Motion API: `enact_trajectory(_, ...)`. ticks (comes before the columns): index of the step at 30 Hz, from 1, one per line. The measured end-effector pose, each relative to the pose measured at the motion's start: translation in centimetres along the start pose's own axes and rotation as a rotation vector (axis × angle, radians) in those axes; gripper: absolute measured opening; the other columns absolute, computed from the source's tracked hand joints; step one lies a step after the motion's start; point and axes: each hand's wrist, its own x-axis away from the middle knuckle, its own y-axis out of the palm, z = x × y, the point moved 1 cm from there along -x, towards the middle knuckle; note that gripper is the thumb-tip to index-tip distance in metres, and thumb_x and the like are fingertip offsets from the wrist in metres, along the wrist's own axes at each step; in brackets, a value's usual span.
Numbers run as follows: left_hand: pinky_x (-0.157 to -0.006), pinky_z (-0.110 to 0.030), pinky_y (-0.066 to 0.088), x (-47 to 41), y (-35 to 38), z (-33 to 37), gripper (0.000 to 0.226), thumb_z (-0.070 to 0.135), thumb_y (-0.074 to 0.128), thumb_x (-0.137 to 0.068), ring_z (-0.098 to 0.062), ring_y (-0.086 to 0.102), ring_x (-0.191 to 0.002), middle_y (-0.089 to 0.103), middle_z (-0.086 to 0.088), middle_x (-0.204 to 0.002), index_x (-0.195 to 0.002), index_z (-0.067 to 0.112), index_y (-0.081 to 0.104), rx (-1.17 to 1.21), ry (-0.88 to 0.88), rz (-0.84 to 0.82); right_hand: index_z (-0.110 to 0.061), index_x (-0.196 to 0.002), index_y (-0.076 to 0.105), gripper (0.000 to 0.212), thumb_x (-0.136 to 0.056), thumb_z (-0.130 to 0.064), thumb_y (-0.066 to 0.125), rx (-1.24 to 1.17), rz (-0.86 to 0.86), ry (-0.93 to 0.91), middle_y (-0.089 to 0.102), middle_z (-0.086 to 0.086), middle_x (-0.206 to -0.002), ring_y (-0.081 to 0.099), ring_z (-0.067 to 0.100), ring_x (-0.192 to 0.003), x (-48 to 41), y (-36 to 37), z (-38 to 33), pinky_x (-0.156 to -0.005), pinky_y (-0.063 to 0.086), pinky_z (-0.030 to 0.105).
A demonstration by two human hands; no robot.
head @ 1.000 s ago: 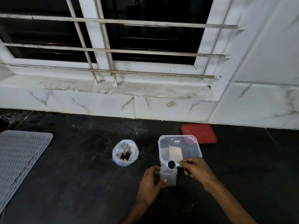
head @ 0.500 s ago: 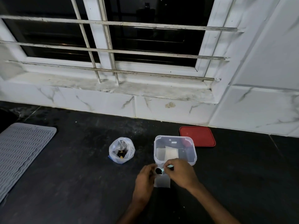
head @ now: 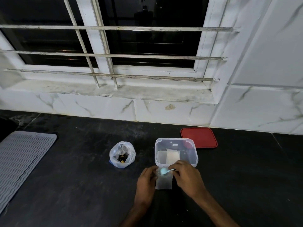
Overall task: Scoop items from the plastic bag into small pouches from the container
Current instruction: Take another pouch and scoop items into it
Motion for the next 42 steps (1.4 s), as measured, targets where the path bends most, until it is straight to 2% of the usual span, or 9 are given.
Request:
enact_trajectory(5, -0.089, -0.023, 0.055, -0.1, -0.2, -0.3, 0.044, -0.004, 0.058, -0.087, 0.001, 0.063, -0.101, 0.062, 0.015, -0.113, -0.12, 0.024, 0.064, 0.054, -0.02, -0.034, -0.032, -0.099, 0.075, 0.014, -0.088, -0.024, 0.07, -0.291, 0.041, 0.182, 0.071, -0.02, -0.098, 0.063, -0.003, -0.094, 0.5, 0.0, 1.1, -0.088, 0.053, 0.021)
enact_trajectory(10, -0.089, -0.01, 0.048, -0.1, -2.2, -0.1, 0.036, 0.004, 0.058, -0.092, 0.005, 0.059, -0.103, 0.06, 0.015, -0.114, -0.118, 0.028, 0.061, 0.054, 0.005, 0.02, -0.028, -0.094, 0.075, 0.013, -0.088, -0.018, 0.071, -0.514, 0.055, 0.316, 0.072, -0.018, -0.091, 0.064, -0.005, -0.091, 0.7, -0.8, 0.8, -0.074, 0.048, 0.009)
enact_trajectory(16, -0.079, -0.024, 0.052, -1.6, -8.4, -2.3, 0.023, 0.014, 0.063, -0.091, -0.005, 0.063, -0.094, 0.064, 0.015, -0.103, -0.105, 0.032, 0.058, 0.14, -0.06, 0.419, -0.023, -0.095, 0.072, 0.013, -0.091, -0.013, 0.065, -0.692, 0.054, 0.265, 0.075, -0.007, -0.079, 0.069, 0.002, -0.079, -0.9, -0.8, -4.5, -0.072, 0.055, 0.022)
enact_trajectory(19, -0.085, -0.03, 0.052, -3.2, -11.9, -4.2, 0.028, 0.016, 0.066, -0.09, -0.007, 0.06, -0.098, 0.06, 0.008, -0.111, -0.115, 0.022, 0.056, 0.181, -0.204, 0.564, -0.026, -0.097, 0.071, 0.011, -0.092, -0.018, 0.065, -0.598, 0.018, 0.173, 0.074, -0.008, -0.077, 0.069, 0.0, -0.075, -3.6, 1.9, -8.7, -0.071, 0.056, 0.02)
enact_trajectory(23, -0.093, -0.042, 0.052, -5.0, -12.5, -7.7, 0.056, 0.039, 0.071, -0.086, -0.022, 0.058, -0.107, 0.056, -0.007, -0.119, -0.126, 0.009, 0.047, 0.133, -0.485, 0.364, -0.03, -0.102, 0.07, 0.014, -0.091, -0.029, 0.063, -0.333, 0.002, 0.124, 0.073, -0.011, -0.089, 0.068, 0.003, -0.081, -8.1, 7.0, -11.8, -0.075, 0.056, 0.024)
enact_trajectory(28, -0.078, -0.034, 0.052, -6.0, -11.1, -9.5, 0.046, 0.052, 0.066, -0.085, -0.023, 0.065, -0.094, 0.064, -0.003, -0.099, -0.106, 0.014, 0.053, 0.108, -0.603, 0.151, -0.029, -0.111, 0.066, 0.023, -0.093, -0.036, 0.052, -0.026, -0.041, 0.136, 0.072, -0.004, -0.104, 0.068, 0.015, -0.093, -11.2, 10.4, -12.9, -0.081, 0.056, 0.033)
enact_trajectory(34, -0.081, -0.049, 0.057, -7.7, -10.5, -11.2, 0.018, 0.027, 0.07, -0.087, -0.026, 0.069, -0.087, 0.071, -0.01, -0.091, -0.093, 0.013, 0.061, 0.302, -0.584, 0.22, -0.025, -0.112, 0.066, 0.023, -0.097, -0.035, 0.052, 0.035, -0.086, 0.163, 0.071, -0.003, -0.107, 0.067, 0.014, -0.096, -12.0, 12.4, -12.4, -0.083, 0.055, 0.029)
enact_trajectory(38, -0.081, -0.052, 0.059, -8.1, -10.2, -10.9, 0.006, 0.008, 0.068, -0.088, -0.032, 0.072, -0.088, 0.073, -0.014, -0.087, -0.091, 0.005, 0.064, 0.483, -0.542, 0.217, -0.021, -0.089, 0.071, 0.018, -0.095, -0.029, 0.055, -0.13, -0.086, 0.253, 0.072, -0.005, -0.087, 0.066, 0.009, -0.08, -11.7, 12.7, -12.8, -0.074, 0.052, 0.024)
enact_trajectory(42, -0.078, -0.046, 0.06, -8.1, -10.3, -10.2, 0.008, 0.003, 0.059, -0.094, -0.031, 0.071, -0.087, 0.071, -0.017, -0.093, -0.101, 0.0, 0.058, 0.591, -0.526, 0.146, -0.026, -0.054, 0.059, 0.036, -0.09, -0.02, 0.056, -0.329, -0.137, 0.395, 0.06, -0.008, -0.053, 0.055, 0.001, -0.051, -11.9, 12.8, -12.2, -0.059, 0.044, 0.02)
